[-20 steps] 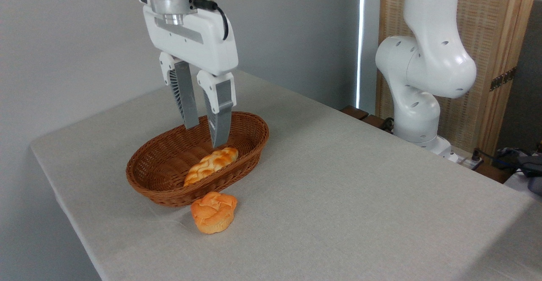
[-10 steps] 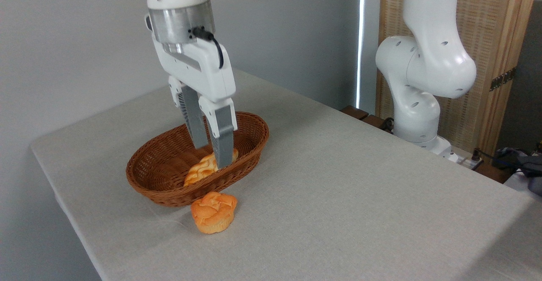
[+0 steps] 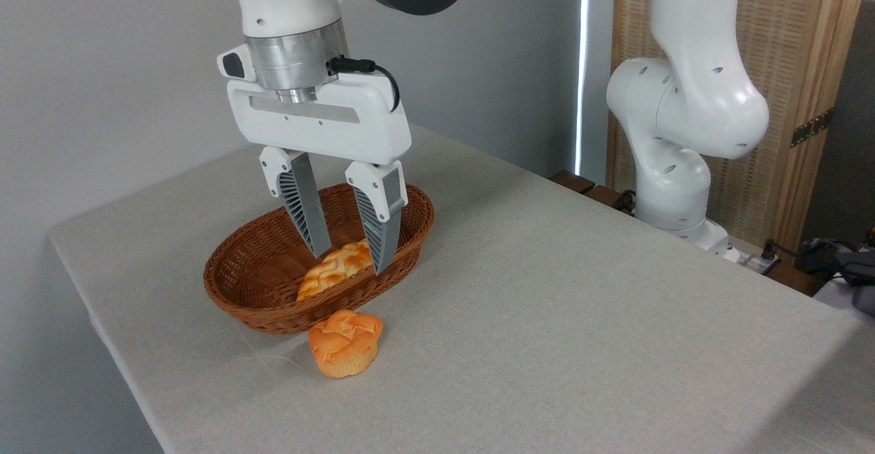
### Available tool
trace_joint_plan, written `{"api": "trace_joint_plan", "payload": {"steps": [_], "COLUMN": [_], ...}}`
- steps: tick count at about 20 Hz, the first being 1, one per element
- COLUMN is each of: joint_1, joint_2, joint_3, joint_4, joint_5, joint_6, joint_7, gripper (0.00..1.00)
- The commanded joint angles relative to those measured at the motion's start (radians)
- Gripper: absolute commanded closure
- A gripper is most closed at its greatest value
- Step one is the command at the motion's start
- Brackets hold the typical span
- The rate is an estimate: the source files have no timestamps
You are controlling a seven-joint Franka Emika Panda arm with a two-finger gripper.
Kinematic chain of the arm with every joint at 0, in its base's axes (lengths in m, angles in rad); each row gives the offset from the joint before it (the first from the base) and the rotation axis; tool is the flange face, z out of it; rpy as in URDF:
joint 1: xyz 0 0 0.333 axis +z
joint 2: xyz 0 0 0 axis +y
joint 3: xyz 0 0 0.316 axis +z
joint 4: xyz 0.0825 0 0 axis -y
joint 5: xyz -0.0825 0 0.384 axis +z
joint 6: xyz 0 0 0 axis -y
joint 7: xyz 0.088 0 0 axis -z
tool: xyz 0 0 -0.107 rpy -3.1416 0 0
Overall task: Put bread into the basket
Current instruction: 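Move the open gripper over the basket toward the round bun, then lower the gripper around the round golden bun beside the basket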
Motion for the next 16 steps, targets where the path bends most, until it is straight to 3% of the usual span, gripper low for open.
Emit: {"api": "trace_joint_plan", "payload": {"steps": [1, 6, 10, 16], "joint_1": [-0.003, 0.0, 0.002, 0.005], "joint_2": [-0.002, 0.018, 0.029, 0.04], "joint_3": [0.001, 0.003, 0.01, 0.012], "joint_4": [-0.013, -0.013, -0.026, -0.062], "joint_5": [-0.015, -0.098, -0.115, -0.104], "joint_6": [0.018, 0.019, 0.128, 0.166], "joint_7": [-0.257, -0.54, -0.734, -0.75], "gripper": [0.0, 0.0, 0.0, 0.0]}}
